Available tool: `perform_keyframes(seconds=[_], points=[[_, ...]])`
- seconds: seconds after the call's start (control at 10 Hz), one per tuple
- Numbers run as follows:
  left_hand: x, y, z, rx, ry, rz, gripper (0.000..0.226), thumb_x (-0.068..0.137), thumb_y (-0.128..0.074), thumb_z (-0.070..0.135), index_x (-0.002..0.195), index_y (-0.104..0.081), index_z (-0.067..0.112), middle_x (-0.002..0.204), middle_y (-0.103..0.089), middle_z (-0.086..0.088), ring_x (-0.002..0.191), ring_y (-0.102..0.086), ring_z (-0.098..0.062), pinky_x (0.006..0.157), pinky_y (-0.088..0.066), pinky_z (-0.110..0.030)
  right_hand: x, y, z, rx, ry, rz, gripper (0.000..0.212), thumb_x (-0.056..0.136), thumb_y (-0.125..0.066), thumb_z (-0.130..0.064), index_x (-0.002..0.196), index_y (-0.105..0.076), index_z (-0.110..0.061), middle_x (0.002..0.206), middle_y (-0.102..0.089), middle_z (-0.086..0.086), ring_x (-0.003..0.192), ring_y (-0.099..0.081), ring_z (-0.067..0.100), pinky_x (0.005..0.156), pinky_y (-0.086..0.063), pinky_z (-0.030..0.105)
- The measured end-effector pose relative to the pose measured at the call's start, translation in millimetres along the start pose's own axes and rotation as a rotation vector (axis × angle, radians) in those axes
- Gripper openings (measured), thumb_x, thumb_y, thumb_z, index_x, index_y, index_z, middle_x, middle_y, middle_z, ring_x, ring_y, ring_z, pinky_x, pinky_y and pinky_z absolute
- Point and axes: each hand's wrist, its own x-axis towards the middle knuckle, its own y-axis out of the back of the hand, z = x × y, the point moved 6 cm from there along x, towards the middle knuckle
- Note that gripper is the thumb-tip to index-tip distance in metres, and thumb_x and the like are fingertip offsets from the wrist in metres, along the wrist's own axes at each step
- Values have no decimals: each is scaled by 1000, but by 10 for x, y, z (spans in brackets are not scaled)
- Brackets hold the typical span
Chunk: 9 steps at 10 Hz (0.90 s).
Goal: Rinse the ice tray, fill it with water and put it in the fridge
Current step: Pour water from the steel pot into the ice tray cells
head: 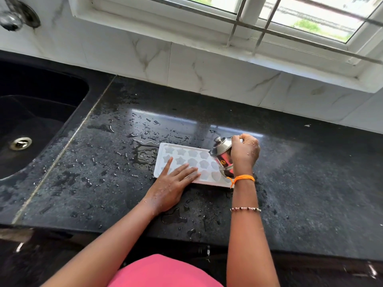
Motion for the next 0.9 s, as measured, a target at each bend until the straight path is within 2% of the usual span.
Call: perform_keyframes(seconds=[0.2, 0.3, 0.4, 0.5, 0.6, 0.7, 0.9], points=[[-2, 6, -1, -3, 2, 4, 57, 79, -36, 15, 134, -47, 19, 136, -54, 1, 126, -50, -23, 109, -14, -54, -5, 0, 3, -3, -2, -6, 22, 85, -49, -8, 63, -51, -6, 64, -48, 11, 64, -44, 21, 50, -30, 20], [4, -3, -3, 8, 4, -6, 58, 79, -35, 15, 135, -50, 18, 137, -53, 1, 127, -50, -22, 109, -15, -54, -6, -3, 6, 1, -7, -4, 22, 85, -49, -8, 63, -51, -6, 64, -49, 11, 64, -46, 22, 53, -33, 26], [4, -5, -6, 14, 6, -9, 58, 79, -35, 15, 135, -51, 18, 137, -53, 1, 127, -49, -22, 109, -15, -54, -10, 1, 5, 5, -6, -1, 22, 85, -50, -8, 63, -52, -6, 64, -49, 10, 64, -46, 21, 51, -33, 24], [4, 2, -3, 13, 4, -2, 58, 78, -35, 14, 134, -52, 18, 137, -53, 1, 127, -50, -22, 110, -15, -54, -6, 8, 0, 6, -2, -8, 23, 86, -50, -8, 63, -52, -7, 64, -49, 10, 63, -46, 20, 49, -30, 17], [4, -7, -4, 9, 6, 1, 58, 78, -35, 14, 133, -50, 19, 136, -54, 1, 126, -51, -22, 109, -16, -53, 4, 12, 9, 3, 0, -4, 33, 84, -49, -7, 52, -41, -11, 54, -39, 4, 61, -40, 21, 49, -28, 21], [2, -14, -5, 11, 6, 4, 57, 78, -36, 14, 133, -49, 19, 135, -55, 2, 126, -51, -21, 109, -16, -53, 10, 6, 14, 3, -1, -8, 37, 83, -49, -7, 50, -36, -14, 52, -35, 0, 61, -39, 21, 49, -27, 24], [10, -7, -5, 22, 4, 22, 57, 78, -36, 14, 133, -50, 19, 135, -55, 1, 126, -51, -21, 109, -15, -52, 20, 1, 21, 13, -6, -6, 38, 83, -49, -7, 49, -36, -16, 53, -37, 0, 62, -43, 21, 57, -33, 27]])
